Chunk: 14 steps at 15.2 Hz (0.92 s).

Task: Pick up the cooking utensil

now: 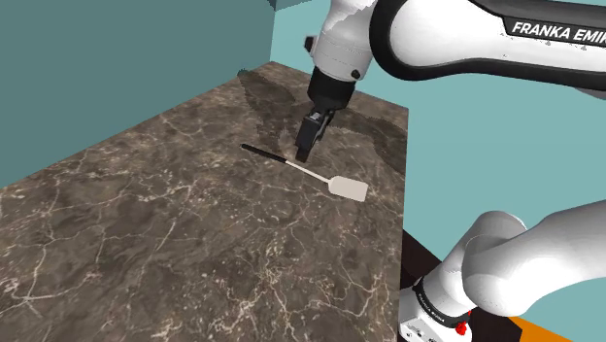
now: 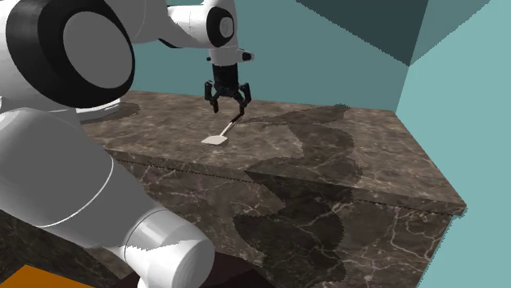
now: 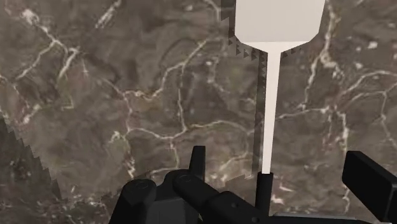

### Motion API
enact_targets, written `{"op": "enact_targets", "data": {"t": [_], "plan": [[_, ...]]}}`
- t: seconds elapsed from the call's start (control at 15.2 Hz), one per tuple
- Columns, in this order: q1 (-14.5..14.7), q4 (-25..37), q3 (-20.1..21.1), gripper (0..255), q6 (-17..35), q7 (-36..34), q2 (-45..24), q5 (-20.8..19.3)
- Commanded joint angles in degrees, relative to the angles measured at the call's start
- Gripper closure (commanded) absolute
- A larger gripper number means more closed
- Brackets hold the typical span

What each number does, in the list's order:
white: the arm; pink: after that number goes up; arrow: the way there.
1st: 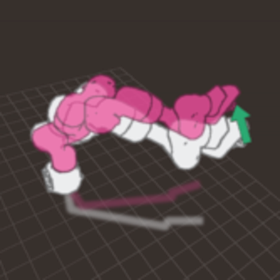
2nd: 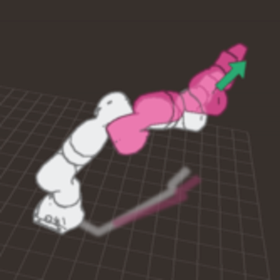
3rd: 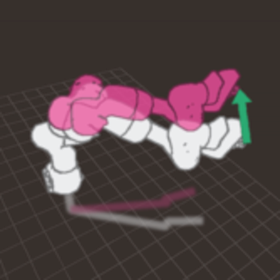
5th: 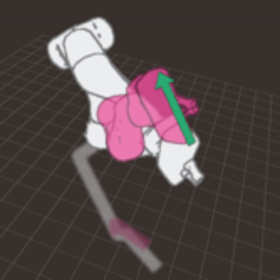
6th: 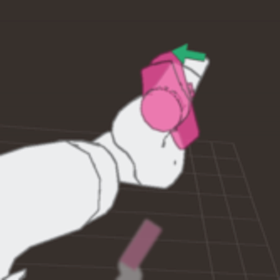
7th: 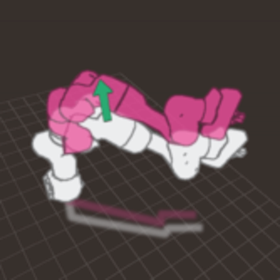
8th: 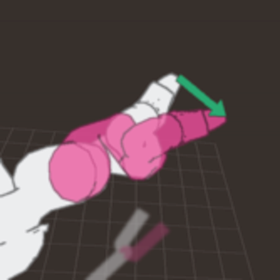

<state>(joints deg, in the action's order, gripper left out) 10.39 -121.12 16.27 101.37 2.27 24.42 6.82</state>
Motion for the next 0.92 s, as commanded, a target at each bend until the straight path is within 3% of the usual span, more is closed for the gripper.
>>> {"op": "enact_targets", "data": {"t": [0.0, 0.53, 0.59, 0.86], "plan": [[0.35, -0.05, 0.69, 0, 0.93, -0.27, -0.88, 0.11], [0.54, -5.18, 1.08, 0, 5.97, -0.15, -0.79, 0.42], [0.53, -5.27, 1.08, 255, 6.1, -0.13, -0.83, 0.41], [0.53, -5.2, 1.08, 255, 6.05, -0.13, -0.85, 0.4]]}}
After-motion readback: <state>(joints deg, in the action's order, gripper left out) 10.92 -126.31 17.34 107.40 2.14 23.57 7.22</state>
